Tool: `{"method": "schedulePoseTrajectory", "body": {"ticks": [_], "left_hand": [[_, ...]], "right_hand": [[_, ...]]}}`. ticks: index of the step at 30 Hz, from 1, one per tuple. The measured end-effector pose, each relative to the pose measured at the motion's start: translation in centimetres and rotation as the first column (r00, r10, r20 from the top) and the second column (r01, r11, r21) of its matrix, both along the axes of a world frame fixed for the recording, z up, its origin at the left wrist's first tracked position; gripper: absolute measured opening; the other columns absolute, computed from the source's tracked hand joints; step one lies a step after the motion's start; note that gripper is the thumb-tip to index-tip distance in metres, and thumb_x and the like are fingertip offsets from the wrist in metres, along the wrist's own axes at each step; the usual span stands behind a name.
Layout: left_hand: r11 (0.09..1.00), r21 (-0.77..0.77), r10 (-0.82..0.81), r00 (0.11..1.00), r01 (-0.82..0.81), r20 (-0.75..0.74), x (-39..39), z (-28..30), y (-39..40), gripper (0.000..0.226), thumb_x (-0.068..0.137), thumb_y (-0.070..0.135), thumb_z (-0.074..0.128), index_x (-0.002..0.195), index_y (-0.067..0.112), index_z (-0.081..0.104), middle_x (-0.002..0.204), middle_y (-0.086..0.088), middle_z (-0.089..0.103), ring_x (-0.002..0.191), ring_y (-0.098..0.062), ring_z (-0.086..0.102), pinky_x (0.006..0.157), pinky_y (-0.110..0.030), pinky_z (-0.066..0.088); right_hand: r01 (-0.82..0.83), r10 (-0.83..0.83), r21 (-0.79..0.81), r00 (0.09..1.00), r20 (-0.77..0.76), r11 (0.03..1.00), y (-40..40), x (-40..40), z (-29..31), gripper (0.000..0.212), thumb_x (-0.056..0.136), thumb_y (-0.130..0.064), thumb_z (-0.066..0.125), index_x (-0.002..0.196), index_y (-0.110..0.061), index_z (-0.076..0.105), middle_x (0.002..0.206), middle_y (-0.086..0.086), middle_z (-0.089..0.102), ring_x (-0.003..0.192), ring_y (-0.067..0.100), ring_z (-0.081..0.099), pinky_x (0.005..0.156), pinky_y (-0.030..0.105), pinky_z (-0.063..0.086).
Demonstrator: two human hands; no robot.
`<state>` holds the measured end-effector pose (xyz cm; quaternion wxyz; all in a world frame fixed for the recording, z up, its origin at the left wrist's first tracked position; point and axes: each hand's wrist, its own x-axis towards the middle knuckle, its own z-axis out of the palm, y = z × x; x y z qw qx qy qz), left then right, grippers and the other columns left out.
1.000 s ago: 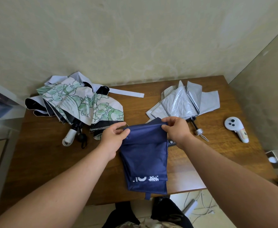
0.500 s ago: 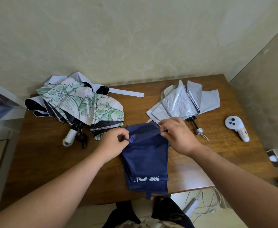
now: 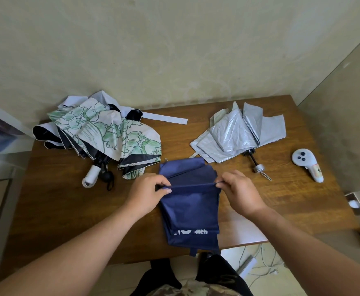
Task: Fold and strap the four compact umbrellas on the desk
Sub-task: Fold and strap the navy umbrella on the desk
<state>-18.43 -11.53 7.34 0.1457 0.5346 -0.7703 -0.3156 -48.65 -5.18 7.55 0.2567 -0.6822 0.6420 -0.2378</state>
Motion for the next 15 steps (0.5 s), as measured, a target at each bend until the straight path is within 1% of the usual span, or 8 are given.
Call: {"method": "schedulePoseTrajectory", "body": {"ticks": [1, 2, 4, 6, 7, 10, 13, 15], "left_hand": [[0.999, -0.024, -0.030, 0.999, 0.031, 0.010, 0.2, -0.1, 0.4, 0.011, 0.083, 0.022, 0.087, 0.086, 0.030, 0.079, 0.088, 0.018, 0.072, 0.086, -0.003, 0.061, 0.078, -0.012, 0.043], [0.995, -0.052, -0.084, 0.996, 0.086, 0.029, 0.5, -0.3, 0.8, 0.013, 0.080, 0.022, 0.089, 0.085, 0.029, 0.080, 0.088, 0.018, 0.072, 0.087, -0.007, 0.062, 0.081, -0.021, 0.048], [0.963, -0.111, -0.235, 0.966, 0.247, 0.110, 1.1, -0.6, 1.8, 0.017, 0.076, 0.022, 0.092, 0.085, 0.031, 0.081, 0.090, 0.018, 0.072, 0.089, -0.011, 0.063, 0.084, -0.035, 0.054], [0.896, -0.155, -0.377, 0.898, 0.416, 0.228, 1.4, -1.3, 2.7, 0.021, 0.073, 0.024, 0.093, 0.087, 0.036, 0.081, 0.091, 0.019, 0.072, 0.093, -0.013, 0.064, 0.087, -0.037, 0.054], [0.867, -0.149, -0.425, 0.862, 0.476, 0.277, 1.5, -1.6, 3.2, 0.024, 0.073, 0.024, 0.092, 0.089, 0.038, 0.081, 0.091, 0.020, 0.071, 0.094, -0.013, 0.064, 0.089, -0.037, 0.052], [0.821, -0.119, -0.479, 0.787, 0.558, 0.389, 1.2, -2.8, 4.5, 0.027, 0.075, 0.024, 0.088, 0.094, 0.039, 0.077, 0.094, 0.020, 0.069, 0.097, -0.013, 0.060, 0.093, -0.035, 0.046], [0.811, -0.120, -0.464, 0.754, 0.573, 0.465, 1.0, -3.9, 5.2, 0.029, 0.074, 0.022, 0.085, 0.095, 0.038, 0.073, 0.092, 0.017, 0.066, 0.094, -0.016, 0.059, 0.092, -0.036, 0.041], [0.810, -0.134, -0.448, 0.750, 0.571, 0.487, 1.1, -4.4, 5.6, 0.021, 0.076, 0.025, 0.082, 0.091, 0.036, 0.073, 0.091, 0.015, 0.065, 0.093, -0.016, 0.059, 0.093, -0.037, 0.039]], "right_hand": [[-0.033, 0.033, 0.011, 0.999, -0.009, 0.999, 0.5, -0.1, -0.2, 0.013, 0.094, -0.009, 0.073, 0.091, -0.022, 0.072, 0.094, -0.012, 0.067, 0.100, 0.010, 0.057, 0.086, 0.026, 0.046], [-0.088, 0.089, 0.011, 0.995, -0.038, 0.996, 1.0, -0.3, -0.5, 0.015, 0.091, -0.009, 0.075, 0.090, -0.024, 0.072, 0.095, -0.012, 0.068, 0.101, 0.010, 0.056, 0.088, 0.026, 0.047], [-0.261, 0.259, 0.006, 0.953, -0.155, 0.965, 2.2, -0.6, -1.3, 0.020, 0.085, -0.010, 0.080, 0.085, -0.027, 0.070, 0.095, -0.014, 0.069, 0.099, 0.014, 0.056, 0.087, 0.028, 0.048], [-0.414, 0.415, 0.063, 0.868, -0.274, 0.908, 3.4, -0.8, -2.8, 0.018, 0.081, -0.016, 0.082, 0.084, -0.029, 0.071, 0.097, -0.016, 0.068, 0.097, 0.017, 0.056, 0.082, 0.031, 0.051], [-0.454, 0.463, 0.106, 0.830, -0.310, 0.885, 4.0, -0.9, -3.7, 0.015, 0.082, -0.020, 0.081, 0.087, -0.030, 0.072, 0.099, -0.016, 0.067, 0.098, 0.018, 0.057, 0.080, 0.033, 0.052], [-0.452, 0.476, 0.161, 0.777, -0.412, 0.877, 5.5, -0.5, -5.4, 0.008, 0.085, -0.031, 0.068, 0.092, -0.034, 0.072, 0.100, -0.018, 0.065, 0.100, 0.019, 0.060, 0.077, 0.035, 0.052], [-0.431, 0.437, 0.135, 0.747, -0.501, 0.892, 6.2, 0.6, -5.2, 0.025, 0.084, -0.031, 0.050, 0.093, -0.035, 0.073, 0.092, -0.016, 0.066, 0.092, 0.018, 0.060, 0.073, 0.032, 0.050], [-0.448, 0.438, 0.123, 0.717, -0.542, 0.885, 6.5, 1.1, -5.0, 0.030, 0.083, -0.027, 0.045, 0.096, -0.034, 0.072, 0.090, -0.012, 0.065, 0.091, 0.019, 0.059, 0.072, 0.034, 0.052]]}}
